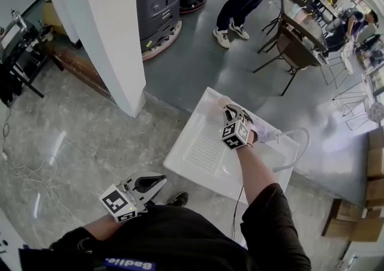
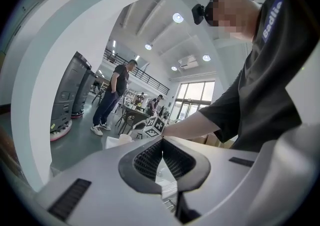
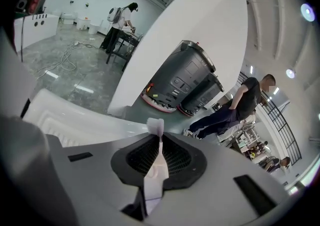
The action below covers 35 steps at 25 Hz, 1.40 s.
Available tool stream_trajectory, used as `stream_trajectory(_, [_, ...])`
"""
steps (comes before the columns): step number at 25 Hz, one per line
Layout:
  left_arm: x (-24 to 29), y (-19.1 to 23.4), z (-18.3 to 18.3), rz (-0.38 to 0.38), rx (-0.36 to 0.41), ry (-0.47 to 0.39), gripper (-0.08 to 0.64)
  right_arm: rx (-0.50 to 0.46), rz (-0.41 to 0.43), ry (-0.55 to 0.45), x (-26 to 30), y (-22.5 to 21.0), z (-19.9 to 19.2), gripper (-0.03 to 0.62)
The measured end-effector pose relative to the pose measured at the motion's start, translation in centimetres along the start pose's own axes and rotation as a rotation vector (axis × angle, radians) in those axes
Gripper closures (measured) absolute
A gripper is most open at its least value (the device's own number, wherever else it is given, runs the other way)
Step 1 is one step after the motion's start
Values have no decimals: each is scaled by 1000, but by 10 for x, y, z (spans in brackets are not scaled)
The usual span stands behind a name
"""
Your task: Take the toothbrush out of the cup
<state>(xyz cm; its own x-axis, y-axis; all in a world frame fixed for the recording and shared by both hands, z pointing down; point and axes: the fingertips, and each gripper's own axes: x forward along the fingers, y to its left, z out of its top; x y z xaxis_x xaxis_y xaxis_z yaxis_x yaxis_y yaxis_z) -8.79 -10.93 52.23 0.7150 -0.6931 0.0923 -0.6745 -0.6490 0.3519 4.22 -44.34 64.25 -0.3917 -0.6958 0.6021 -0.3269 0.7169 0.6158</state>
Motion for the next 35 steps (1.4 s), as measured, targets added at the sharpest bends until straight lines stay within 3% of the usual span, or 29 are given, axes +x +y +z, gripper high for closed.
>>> stream_trajectory(16, [11, -35, 5, -139, 50, 6, 551, -11, 1, -165, -104, 41, 34, 561])
stream_trajectory(35, [18, -66, 5, -240, 100, 29, 551, 108, 26, -227, -194, 99, 31, 561])
